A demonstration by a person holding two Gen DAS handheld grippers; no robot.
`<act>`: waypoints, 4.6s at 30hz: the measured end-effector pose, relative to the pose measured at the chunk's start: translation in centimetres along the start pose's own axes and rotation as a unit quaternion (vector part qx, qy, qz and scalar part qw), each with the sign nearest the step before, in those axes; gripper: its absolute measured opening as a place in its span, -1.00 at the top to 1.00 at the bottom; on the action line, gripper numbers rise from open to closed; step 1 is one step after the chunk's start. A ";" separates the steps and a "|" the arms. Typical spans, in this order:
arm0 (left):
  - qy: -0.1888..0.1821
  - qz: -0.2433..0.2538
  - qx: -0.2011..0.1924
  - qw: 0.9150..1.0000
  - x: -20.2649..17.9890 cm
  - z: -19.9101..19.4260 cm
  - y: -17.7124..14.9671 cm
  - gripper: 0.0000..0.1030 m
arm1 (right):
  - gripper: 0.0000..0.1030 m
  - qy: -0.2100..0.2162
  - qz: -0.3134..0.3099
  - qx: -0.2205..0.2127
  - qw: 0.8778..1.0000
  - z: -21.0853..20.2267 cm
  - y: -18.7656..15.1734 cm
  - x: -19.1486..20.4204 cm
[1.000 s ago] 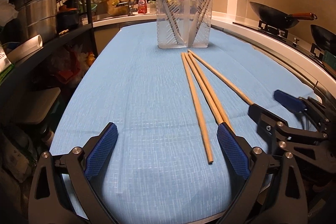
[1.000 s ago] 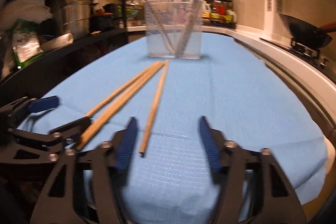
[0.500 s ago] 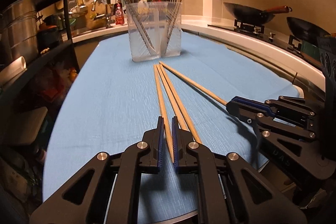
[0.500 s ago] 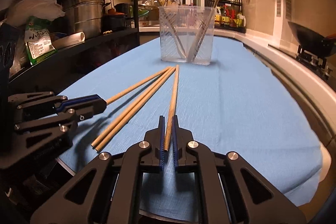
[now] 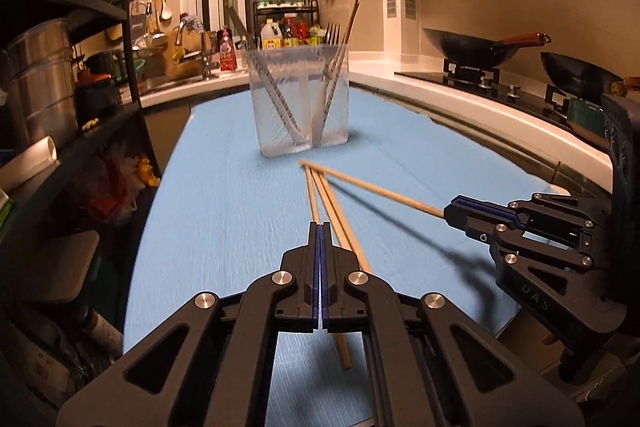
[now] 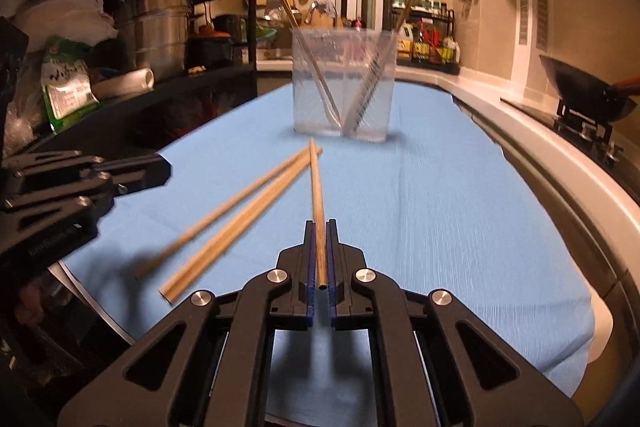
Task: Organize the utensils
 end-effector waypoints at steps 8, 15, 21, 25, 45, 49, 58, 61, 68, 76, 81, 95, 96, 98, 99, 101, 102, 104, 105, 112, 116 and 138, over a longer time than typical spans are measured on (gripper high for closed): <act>-0.017 -0.036 0.019 0.999 0.9 0.4 -2.6 0.96 | 0.29 -0.001 0.029 0.020 0.999 0.4 -1.9 -1.2; -0.007 -0.052 0.014 0.999 0.4 0.7 -3.7 0.03 | -0.05 0.009 0.028 0.009 1.000 0.3 -2.6 -1.3; 0.006 -0.034 0.007 0.999 -0.3 1.4 -4.8 0.03 | -0.05 0.010 0.024 -0.016 1.000 0.3 -3.0 -1.3; 0.001 -0.032 -0.018 0.999 -0.2 1.4 -5.3 0.03 | 0.41 0.016 0.012 -0.019 1.000 0.4 -2.9 -1.2; -0.018 -0.028 -0.051 0.998 1.6 -2.1 -1.7 0.90 | 0.90 0.028 0.012 -0.035 0.999 -2.5 0.0 -1.2; -0.018 -0.024 -0.078 0.996 1.5 -3.4 -0.1 0.91 | 0.90 0.029 0.014 -0.058 0.998 -3.7 1.6 -1.3; -0.021 -0.027 -0.114 0.993 1.3 -4.6 3.2 0.91 | 0.90 0.028 0.015 -0.084 0.996 -4.7 5.1 -1.4; -0.022 -0.025 -0.120 0.992 1.4 -4.9 4.6 0.92 | 0.90 0.025 0.015 -0.084 0.996 -4.6 6.4 -1.5; -0.019 -0.023 -0.109 0.994 2.2 -4.6 8.0 0.92 | 0.91 0.016 0.018 -0.071 0.997 -4.0 9.7 -2.1; -0.010 -0.024 -0.095 0.995 3.3 -4.4 11.8 0.92 | 0.90 0.001 0.016 -0.079 0.997 -4.4 12.9 -2.7; -0.013 -0.021 -0.084 0.996 3.6 -4.5 13.6 0.92 | 0.90 -0.004 0.012 -0.082 0.997 -4.8 15.2 -3.1; -0.015 -0.001 -0.092 0.996 4.1 -5.4 20.4 0.92 | 0.91 -0.010 0.001 -0.099 0.995 -6.0 21.6 -5.1; -0.015 0.003 -0.095 0.995 4.1 -5.5 20.9 0.92 | 0.91 -0.009 0.002 -0.101 0.995 -6.1 22.3 -5.2; -0.013 0.012 -0.102 0.995 4.0 -5.7 22.2 0.92 | 0.90 -0.008 0.005 -0.108 0.994 -6.3 24.0 -5.5; -0.011 0.017 -0.108 0.994 4.0 -5.9 23.2 0.92 | 0.90 -0.005 0.008 -0.112 0.994 -6.5 24.8 -5.7; -0.012 0.020 -0.117 0.993 4.0 -6.0 24.6 0.92 | 0.91 0.001 0.013 -0.121 0.993 -6.8 26.7 -6.0; -0.011 0.022 -0.122 0.992 4.0 -6.0 25.5 0.92 | 0.91 0.002 0.013 -0.124 0.992 -6.9 27.4 -6.0; -0.010 0.025 -0.131 0.991 4.1 -5.9 27.1 0.92 | 0.90 0.003 0.010 -0.136 0.991 -7.2 29.2 -6.1; -0.009 0.025 -0.135 0.991 4.1 -5.8 28.0 0.92 | 0.91 0.002 0.008 -0.139 0.990 -7.3 29.9 -6.1; -0.009 0.014 -0.174 0.985 4.6 -5.0 32.8 0.92 | 0.91 0.007 0.005 -0.161 0.987 -6.1 34.1 -6.1; 0.001 0.000 -0.191 0.982 4.9 -3.2 34.5 0.92 | 0.91 0.009 0.009 -0.164 0.986 -4.3 35.4 -6.2; 0.053 -0.109 -0.124 0.985 8.6 5.3 30.8 -0.70 | -0.15 0.002 0.030 -0.115 0.993 2.1 31.8 -7.5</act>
Point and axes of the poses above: each gripper's, at about its wrist camera, not at the fingertips, and z roughly the way its jaws point, x to its left, y to its top, the point moved 1 cm from there along z, roughly the way its jaws point, and after that the axes turned 8 degrees about x, right-handed, at the moved point
